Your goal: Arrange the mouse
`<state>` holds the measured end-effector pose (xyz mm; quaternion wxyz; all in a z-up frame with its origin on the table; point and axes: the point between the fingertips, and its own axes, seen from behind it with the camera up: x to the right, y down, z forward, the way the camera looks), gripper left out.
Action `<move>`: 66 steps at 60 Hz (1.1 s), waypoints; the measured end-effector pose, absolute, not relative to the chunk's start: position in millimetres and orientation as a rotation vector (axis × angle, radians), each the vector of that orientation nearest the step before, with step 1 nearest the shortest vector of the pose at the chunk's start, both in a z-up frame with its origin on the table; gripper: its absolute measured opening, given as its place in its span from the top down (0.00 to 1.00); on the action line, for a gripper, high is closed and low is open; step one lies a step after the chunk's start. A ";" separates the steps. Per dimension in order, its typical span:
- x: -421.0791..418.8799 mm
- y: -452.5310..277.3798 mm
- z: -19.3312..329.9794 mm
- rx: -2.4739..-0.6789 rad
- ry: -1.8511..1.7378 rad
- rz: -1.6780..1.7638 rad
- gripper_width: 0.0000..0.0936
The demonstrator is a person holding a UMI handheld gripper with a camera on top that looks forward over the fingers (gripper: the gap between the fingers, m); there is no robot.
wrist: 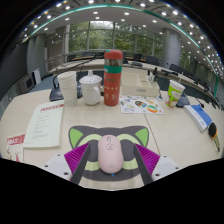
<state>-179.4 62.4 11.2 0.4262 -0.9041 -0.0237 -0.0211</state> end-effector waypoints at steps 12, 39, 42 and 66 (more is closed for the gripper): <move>-181.4 14.1 86.9 -2.199 -0.105 -0.096 0.09; -190.8 -193.7 202.3 -2.099 -0.111 -0.081 0.09; -191.8 -213.3 208.6 -2.090 -0.109 -0.077 0.09; -192.5 -271.8 239.4 -2.038 -0.115 -0.059 0.09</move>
